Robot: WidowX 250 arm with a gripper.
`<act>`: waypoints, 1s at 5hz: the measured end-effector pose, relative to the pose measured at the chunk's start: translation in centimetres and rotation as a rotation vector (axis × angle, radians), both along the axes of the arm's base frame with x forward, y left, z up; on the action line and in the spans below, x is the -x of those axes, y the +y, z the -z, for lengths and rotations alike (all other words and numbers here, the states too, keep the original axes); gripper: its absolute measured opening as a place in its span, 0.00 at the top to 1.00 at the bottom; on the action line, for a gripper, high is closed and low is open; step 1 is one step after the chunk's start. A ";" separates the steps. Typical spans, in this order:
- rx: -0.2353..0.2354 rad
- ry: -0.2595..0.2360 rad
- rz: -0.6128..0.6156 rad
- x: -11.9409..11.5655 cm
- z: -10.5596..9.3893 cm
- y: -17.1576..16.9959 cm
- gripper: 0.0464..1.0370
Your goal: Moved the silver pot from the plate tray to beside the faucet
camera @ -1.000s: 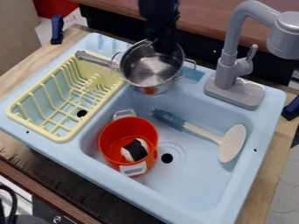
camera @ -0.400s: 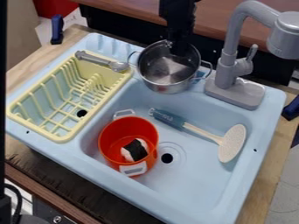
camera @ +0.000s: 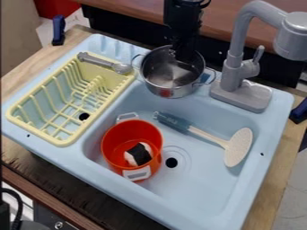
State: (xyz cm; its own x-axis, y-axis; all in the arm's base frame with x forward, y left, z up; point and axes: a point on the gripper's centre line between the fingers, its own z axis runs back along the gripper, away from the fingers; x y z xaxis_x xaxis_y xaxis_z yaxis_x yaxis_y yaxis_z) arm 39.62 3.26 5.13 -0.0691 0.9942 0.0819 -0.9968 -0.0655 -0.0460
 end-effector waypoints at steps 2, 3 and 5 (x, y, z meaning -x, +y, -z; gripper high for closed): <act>-0.010 -0.015 -0.003 -1.2 -0.3 0.2 0.99; -0.008 -0.033 0.001 -1.7 -0.4 0.2 0.97; 0.042 -0.149 0.060 -1.9 -0.1 0.4 0.58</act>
